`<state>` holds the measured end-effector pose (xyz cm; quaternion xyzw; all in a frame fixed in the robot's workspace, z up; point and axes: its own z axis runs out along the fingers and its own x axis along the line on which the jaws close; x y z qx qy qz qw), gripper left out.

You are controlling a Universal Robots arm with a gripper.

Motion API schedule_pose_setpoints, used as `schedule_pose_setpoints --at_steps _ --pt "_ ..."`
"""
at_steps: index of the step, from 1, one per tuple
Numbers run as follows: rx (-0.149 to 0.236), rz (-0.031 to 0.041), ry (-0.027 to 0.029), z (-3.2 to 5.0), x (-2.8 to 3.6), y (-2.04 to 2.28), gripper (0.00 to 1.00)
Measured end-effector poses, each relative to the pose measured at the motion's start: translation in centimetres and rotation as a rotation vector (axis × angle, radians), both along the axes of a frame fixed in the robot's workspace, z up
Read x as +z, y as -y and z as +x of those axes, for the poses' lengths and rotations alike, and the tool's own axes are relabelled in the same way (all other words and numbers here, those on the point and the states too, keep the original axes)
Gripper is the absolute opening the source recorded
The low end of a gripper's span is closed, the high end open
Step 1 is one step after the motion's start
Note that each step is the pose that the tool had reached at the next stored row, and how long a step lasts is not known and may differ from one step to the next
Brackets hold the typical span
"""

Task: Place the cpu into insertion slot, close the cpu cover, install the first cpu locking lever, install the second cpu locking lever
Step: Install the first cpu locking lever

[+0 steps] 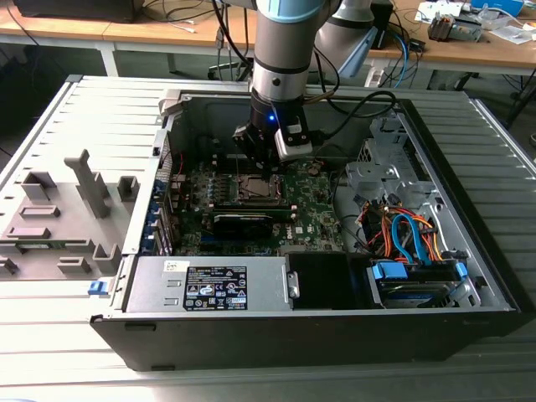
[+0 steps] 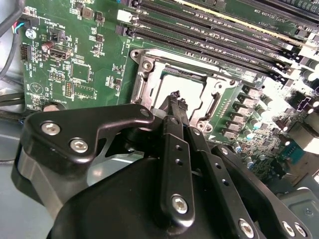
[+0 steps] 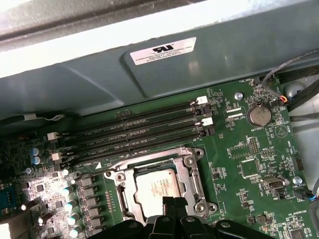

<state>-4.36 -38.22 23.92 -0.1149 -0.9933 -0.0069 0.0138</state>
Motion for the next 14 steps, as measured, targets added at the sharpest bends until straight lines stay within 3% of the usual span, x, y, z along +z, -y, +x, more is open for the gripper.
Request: schedule_pose_setpoints --at_steps 14 --pt "0.020 0.0011 0.0000 0.00 0.00 0.00 0.11"
